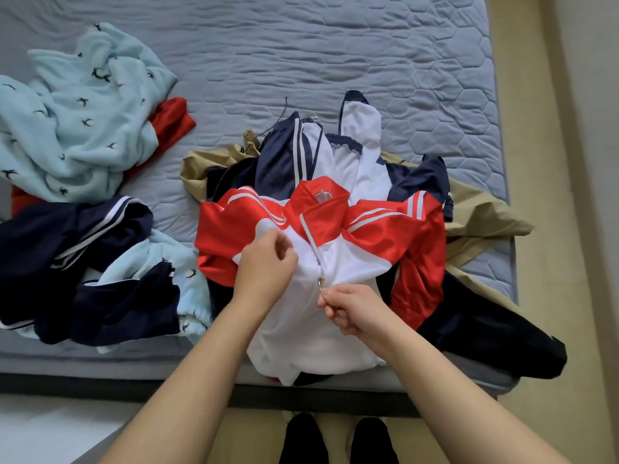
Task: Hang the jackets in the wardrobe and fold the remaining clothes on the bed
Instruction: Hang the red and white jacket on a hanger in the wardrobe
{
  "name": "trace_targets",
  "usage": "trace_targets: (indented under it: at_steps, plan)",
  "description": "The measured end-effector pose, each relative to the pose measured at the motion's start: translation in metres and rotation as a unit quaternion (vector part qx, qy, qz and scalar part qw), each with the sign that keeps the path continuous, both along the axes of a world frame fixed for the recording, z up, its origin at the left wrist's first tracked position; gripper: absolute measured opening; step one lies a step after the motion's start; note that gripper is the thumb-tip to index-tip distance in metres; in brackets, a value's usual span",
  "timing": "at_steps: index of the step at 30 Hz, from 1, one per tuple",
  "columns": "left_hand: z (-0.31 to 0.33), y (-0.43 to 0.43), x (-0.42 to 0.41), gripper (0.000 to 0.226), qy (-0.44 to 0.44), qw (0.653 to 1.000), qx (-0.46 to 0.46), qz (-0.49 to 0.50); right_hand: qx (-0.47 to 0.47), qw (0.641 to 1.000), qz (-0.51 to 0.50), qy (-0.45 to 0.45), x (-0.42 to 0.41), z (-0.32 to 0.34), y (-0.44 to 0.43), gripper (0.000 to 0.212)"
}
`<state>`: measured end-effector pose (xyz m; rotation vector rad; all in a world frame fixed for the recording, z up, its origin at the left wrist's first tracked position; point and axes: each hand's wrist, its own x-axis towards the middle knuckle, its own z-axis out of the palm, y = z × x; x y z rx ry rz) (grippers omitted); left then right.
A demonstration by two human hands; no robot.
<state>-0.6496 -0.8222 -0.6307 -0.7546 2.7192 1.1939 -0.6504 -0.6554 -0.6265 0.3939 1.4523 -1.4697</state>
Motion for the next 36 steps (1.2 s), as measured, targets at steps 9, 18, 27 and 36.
trace_targets:
  at_steps: [9, 18, 27, 36]
  plan:
    - [-0.044, 0.034, -0.026, 0.050, -0.417, 0.881, -0.135, -0.177, 0.142, 0.967, 0.167, 0.130, 0.020, -0.021, -0.002, 0.032]
    - [-0.064, 0.019, 0.000, 0.020, -0.286, 0.916, 0.238, 0.147, 0.259, 0.930, 0.199, 0.168, 0.016, -0.040, 0.012, 0.022]
    - [-0.047, 0.003, 0.029, 0.054, -0.151, 0.804, 0.501, 0.281, 0.193, 0.948, 0.125, 0.222, -0.028, -0.049, -0.063, 0.061]
    - [-0.051, -0.008, 0.053, 0.063, -0.046, 0.651, 0.643, 0.402, 0.281, 0.943, 0.077, 0.159, -0.020, -0.078, -0.077, 0.054]
